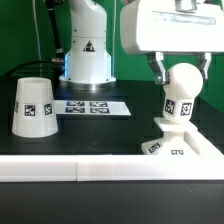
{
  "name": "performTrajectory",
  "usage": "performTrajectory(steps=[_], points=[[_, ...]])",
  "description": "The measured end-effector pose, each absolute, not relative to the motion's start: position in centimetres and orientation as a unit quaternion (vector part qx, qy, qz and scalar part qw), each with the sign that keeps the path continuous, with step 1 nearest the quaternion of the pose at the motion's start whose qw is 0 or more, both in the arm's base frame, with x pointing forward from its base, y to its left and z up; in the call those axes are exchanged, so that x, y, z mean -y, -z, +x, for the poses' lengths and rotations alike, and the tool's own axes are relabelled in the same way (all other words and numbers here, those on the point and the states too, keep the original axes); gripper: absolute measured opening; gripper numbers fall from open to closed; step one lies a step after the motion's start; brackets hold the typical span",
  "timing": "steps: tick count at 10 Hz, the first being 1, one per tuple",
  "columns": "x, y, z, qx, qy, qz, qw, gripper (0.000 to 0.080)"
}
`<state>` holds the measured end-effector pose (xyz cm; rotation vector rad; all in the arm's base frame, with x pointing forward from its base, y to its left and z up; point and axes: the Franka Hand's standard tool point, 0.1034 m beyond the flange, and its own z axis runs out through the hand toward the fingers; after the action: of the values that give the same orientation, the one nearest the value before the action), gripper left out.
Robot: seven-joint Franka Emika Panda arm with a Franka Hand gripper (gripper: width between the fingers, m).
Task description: Assemble lamp
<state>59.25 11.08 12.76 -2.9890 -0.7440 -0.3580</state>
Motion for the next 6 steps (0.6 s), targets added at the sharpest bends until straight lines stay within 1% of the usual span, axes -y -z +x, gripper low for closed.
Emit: performTrajectory(steps=[2,6], points=[[-11.08,-12.43,59.06,0.241,0.066,-0.968,0.028,0.0699],[-10.38,-12.41,59.94,0.24,0.077,-0.967,0.026,0.0699]])
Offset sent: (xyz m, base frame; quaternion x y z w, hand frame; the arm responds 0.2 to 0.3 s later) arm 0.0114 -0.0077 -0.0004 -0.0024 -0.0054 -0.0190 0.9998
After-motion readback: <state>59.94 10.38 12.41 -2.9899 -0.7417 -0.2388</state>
